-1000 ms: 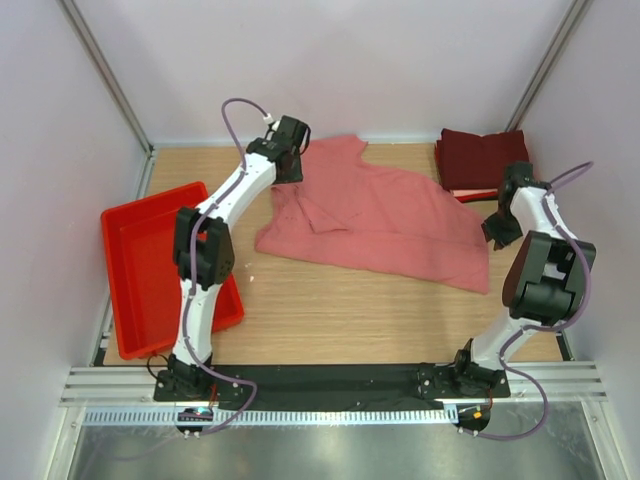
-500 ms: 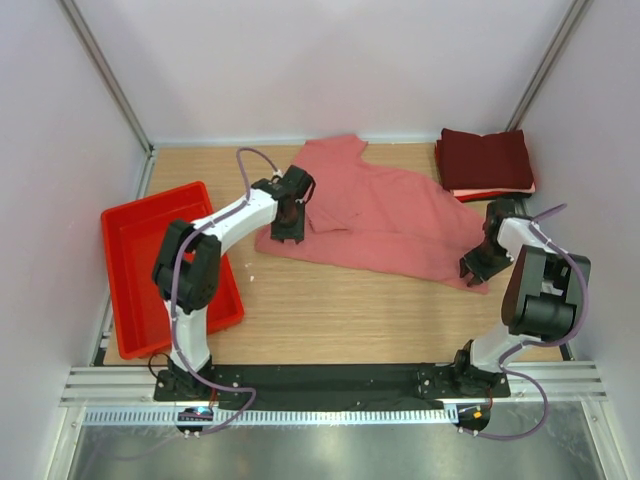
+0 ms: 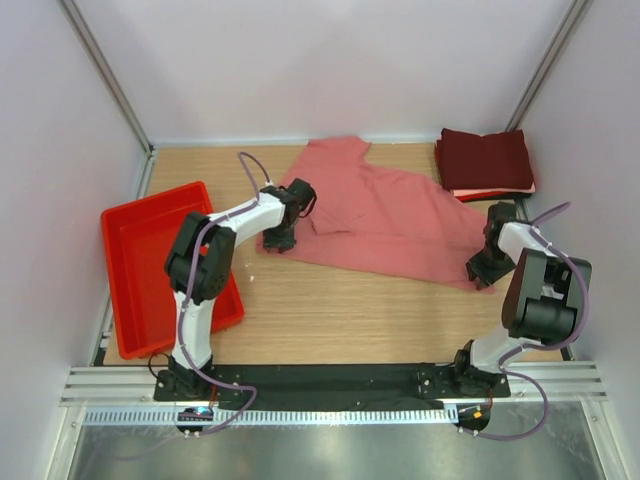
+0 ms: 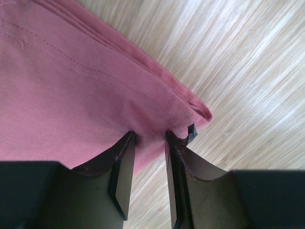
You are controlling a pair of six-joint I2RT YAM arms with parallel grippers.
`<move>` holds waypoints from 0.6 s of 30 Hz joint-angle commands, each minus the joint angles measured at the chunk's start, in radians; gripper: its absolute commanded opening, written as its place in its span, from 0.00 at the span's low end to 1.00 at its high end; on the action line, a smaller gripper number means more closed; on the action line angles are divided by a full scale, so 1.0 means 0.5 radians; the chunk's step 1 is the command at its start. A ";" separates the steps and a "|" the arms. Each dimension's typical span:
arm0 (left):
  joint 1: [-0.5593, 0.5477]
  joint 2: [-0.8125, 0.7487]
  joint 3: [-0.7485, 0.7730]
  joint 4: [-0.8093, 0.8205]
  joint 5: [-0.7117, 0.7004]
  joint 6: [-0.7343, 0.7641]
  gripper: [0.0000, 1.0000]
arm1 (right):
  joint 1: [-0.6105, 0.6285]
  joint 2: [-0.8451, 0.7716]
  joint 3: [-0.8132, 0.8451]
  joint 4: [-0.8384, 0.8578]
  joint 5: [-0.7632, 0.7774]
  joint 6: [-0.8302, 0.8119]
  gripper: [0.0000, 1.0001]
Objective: Fold and stack the t-shirts
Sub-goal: Fold the tshirt
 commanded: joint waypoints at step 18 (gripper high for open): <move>-0.031 -0.690 -0.472 -0.193 -0.047 -0.062 0.39 | -0.173 -0.255 -0.231 -0.082 0.092 -0.152 0.38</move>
